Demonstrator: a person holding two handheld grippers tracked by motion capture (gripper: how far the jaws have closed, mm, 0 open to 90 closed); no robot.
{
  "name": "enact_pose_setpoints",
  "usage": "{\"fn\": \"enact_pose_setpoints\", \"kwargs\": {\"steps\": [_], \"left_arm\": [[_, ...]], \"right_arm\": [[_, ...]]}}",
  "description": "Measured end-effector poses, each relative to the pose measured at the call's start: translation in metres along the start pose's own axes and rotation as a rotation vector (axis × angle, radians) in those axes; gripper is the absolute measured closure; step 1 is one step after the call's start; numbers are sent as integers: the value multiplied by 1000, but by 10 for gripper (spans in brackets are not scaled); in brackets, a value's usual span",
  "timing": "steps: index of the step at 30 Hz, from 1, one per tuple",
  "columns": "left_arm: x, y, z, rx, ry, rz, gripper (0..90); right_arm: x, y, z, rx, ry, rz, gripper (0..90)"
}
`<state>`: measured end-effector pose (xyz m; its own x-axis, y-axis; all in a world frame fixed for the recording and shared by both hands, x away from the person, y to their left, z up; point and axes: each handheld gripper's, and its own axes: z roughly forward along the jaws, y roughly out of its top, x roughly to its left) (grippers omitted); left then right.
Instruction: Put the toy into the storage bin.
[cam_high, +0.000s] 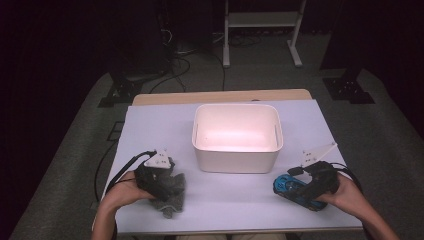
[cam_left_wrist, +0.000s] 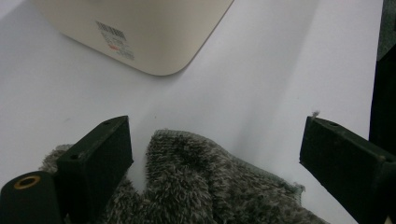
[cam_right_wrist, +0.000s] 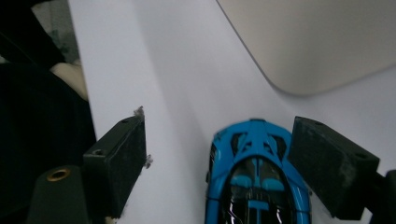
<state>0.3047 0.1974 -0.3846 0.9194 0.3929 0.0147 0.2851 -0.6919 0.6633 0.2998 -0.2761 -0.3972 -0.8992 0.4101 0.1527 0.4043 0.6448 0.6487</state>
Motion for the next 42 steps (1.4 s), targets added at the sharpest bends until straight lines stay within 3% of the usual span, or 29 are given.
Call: {"fn": "enact_pose_setpoints", "kwargs": {"steps": [6,10,19,42], "left_arm": [[0,0,0,-1,-2,2,88],[-1,0,1,3,-7,3,88],[-1,0,1,2,-8,4,88],[0,-1,2,12,-10,3,88]], "right_arm": [[-7,-18,10,17,-20,39,155],[-9,-24,12,23,-44,37,152],[-10,-31,10,22,-82,39,143],[-12,-51,16,49,-117,60,136]]}}
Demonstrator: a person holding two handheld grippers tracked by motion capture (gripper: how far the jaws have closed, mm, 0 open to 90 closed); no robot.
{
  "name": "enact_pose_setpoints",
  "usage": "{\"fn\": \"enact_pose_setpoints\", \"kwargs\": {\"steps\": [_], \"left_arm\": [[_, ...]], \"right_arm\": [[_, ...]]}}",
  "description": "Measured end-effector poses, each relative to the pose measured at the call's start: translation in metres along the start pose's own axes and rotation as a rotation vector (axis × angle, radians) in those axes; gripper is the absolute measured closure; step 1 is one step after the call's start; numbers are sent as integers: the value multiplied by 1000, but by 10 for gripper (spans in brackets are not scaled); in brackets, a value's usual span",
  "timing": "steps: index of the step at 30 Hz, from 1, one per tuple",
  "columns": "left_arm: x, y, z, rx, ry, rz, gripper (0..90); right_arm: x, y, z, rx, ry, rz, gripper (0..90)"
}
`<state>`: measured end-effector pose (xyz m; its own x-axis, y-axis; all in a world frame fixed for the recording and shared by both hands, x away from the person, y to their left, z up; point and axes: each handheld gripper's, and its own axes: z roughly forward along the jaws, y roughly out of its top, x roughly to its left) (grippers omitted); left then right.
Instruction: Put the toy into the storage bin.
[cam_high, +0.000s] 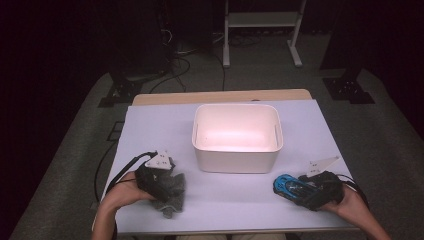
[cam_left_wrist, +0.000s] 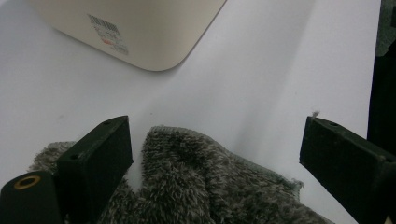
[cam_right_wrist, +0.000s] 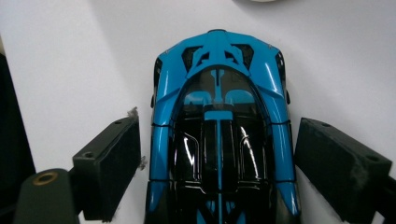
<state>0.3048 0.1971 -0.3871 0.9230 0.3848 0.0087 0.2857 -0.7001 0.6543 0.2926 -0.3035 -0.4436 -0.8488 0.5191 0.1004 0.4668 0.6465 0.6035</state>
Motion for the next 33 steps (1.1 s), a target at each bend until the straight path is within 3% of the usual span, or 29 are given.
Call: {"fn": "enact_pose_setpoints", "kwargs": {"steps": [15,21,33], "left_arm": [[1,-2,2,5,-6,-7,88],[1,-2,2,7,-7,-4,88],[1,-2,3,11,-8,-1,88]], "right_arm": [[5,-7,5,-23,-43,-18,135],[11,-8,7,-8,-87,-59,130],[12,-9,8,-20,-92,-53,123]]}}
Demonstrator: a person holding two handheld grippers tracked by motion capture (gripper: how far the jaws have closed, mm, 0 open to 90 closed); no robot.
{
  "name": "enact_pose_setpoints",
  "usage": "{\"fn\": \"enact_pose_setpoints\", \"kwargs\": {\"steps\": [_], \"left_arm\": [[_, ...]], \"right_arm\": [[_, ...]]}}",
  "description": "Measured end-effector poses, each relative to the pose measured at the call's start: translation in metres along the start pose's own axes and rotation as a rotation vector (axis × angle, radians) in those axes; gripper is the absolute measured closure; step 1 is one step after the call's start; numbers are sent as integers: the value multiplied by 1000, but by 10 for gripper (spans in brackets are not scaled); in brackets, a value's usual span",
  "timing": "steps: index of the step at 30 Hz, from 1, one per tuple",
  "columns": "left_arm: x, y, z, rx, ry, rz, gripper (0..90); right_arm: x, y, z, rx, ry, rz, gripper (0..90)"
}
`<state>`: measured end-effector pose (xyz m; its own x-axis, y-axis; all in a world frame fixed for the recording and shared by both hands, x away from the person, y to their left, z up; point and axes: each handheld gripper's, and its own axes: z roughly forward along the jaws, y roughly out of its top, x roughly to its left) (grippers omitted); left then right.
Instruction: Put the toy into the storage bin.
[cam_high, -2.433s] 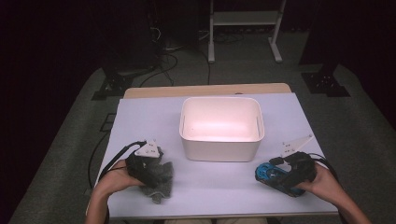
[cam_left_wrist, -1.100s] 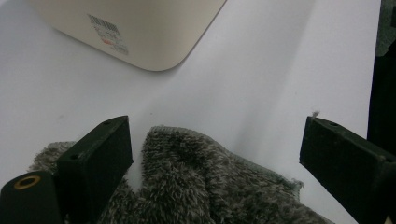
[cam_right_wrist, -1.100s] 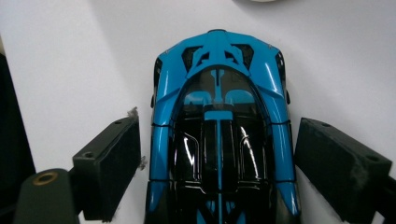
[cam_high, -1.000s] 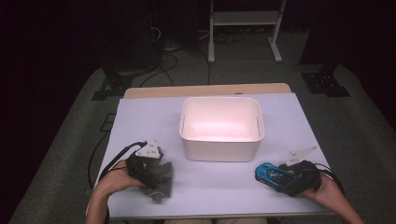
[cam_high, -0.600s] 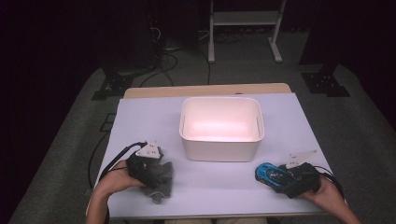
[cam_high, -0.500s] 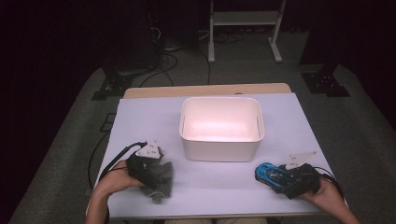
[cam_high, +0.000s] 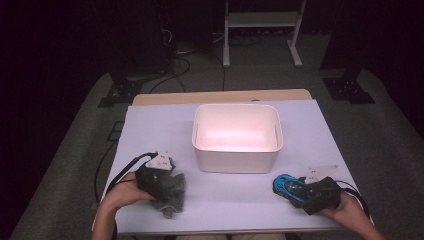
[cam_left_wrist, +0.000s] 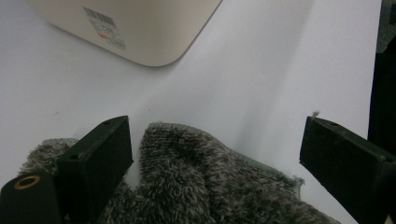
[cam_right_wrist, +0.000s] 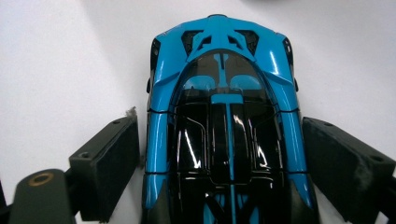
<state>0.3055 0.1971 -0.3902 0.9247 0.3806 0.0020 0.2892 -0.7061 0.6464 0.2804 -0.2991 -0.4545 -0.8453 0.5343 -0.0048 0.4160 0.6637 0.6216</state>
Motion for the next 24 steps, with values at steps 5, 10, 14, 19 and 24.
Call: {"fn": "enact_pose_setpoints", "kwargs": {"steps": [5,10,14,19,24], "left_arm": [[0,-1,0,2,3,-3,88],[0,-1,0,3,1,-2,88],[0,-1,0,4,1,-3,88],[0,0,0,6,1,0,88],[0,-1,0,6,1,1,88]], "right_arm": [[0,-1,0,-5,-1,1,127],[0,0,-1,2,-3,-2,148],[0,1,-1,6,-2,-2,163],[0,3,-1,23,-3,-4,166],[0,4,-1,28,-1,-3,169]]}}
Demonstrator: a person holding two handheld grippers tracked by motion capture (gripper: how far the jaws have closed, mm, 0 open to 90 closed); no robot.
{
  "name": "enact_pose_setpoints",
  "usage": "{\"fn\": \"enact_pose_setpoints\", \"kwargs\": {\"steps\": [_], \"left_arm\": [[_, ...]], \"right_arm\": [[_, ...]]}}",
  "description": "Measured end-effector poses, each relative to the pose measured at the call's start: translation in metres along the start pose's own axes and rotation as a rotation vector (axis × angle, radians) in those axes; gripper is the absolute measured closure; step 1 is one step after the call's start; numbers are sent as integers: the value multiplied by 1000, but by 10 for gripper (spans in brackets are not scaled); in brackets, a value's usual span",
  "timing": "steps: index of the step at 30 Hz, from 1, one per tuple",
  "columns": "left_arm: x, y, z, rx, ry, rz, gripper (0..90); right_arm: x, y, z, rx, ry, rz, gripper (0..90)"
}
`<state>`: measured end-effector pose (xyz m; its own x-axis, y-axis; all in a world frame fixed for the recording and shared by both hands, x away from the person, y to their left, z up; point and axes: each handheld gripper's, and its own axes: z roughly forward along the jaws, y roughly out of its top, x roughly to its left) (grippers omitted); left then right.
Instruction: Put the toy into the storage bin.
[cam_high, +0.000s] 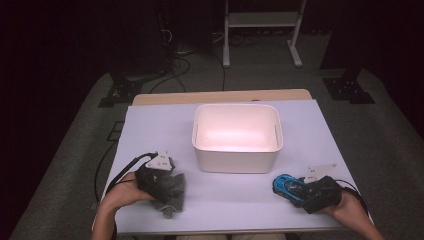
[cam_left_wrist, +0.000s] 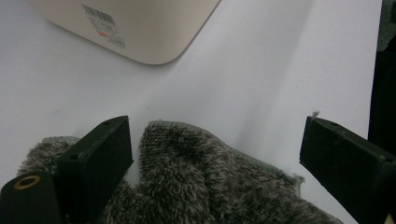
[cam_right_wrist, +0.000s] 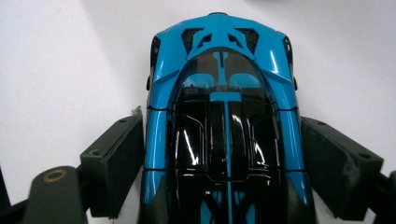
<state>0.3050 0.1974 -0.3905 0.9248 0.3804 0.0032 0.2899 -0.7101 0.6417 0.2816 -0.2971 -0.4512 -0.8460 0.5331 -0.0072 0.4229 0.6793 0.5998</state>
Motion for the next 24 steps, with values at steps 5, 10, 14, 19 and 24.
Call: {"fn": "enact_pose_setpoints", "kwargs": {"steps": [5,10,14,19,24], "left_arm": [[0,0,-1,-3,1,-1,88],[0,-1,-2,-7,3,-3,88],[1,-1,-2,-7,5,-3,88],[1,-1,-3,-10,5,-5,88],[1,-1,-3,-8,4,-5,88]], "right_arm": [[0,0,0,2,3,-1,171],[-1,-1,-1,-6,10,5,174],[-3,-2,-2,-26,23,20,175],[-2,-2,-4,-30,19,12,175],[-2,2,-2,28,15,10,170]]}}
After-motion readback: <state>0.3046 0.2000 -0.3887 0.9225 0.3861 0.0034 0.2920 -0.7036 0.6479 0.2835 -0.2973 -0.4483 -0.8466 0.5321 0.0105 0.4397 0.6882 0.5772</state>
